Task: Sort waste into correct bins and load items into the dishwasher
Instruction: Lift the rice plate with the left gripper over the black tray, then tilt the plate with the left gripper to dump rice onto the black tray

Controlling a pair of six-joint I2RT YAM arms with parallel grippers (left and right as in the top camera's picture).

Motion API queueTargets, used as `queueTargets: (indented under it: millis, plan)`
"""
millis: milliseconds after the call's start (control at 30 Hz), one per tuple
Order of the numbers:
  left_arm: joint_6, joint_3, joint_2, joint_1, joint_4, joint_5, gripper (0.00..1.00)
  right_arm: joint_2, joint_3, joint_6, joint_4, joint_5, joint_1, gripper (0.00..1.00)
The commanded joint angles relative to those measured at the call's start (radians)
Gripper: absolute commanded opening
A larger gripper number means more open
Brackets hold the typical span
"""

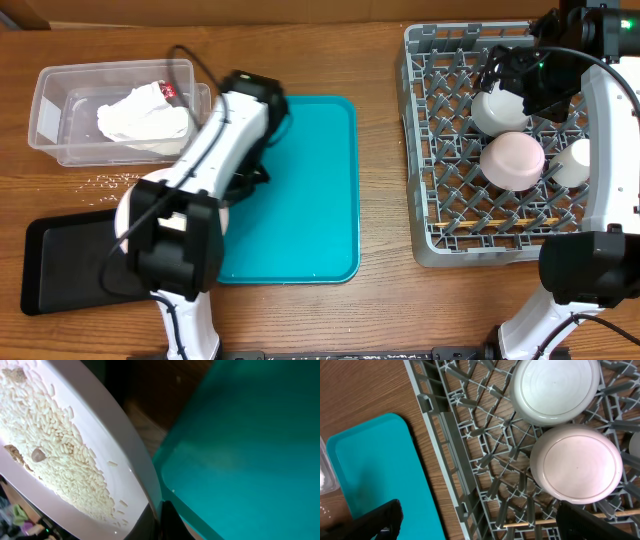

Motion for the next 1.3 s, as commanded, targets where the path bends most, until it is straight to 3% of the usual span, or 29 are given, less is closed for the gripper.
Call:
queueTargets:
  millis: [0,167,533,1267]
  plan:
    - [0.049,0.024,-0.037,0.124,-0.011,0.028,0.04,-0.032,0.021,0.004,0.005,-0.004,-0.002,1.00]
    - [0.068,0.024,-0.142,0.277,-0.006,0.044,0.04,-0.032,0.021,0.004,0.005,-0.004,-0.002,1.00]
    - [0.354,0.024,-0.247,0.618,0.093,0.321,0.04,-0.032,0.021,0.004,0.005,-0.004,-0.002,1.00]
    - [0.488,0.021,-0.235,0.824,0.193,0.654,0.04,-0.032,0.021,0.004,0.005,-0.004,-0.002,1.00]
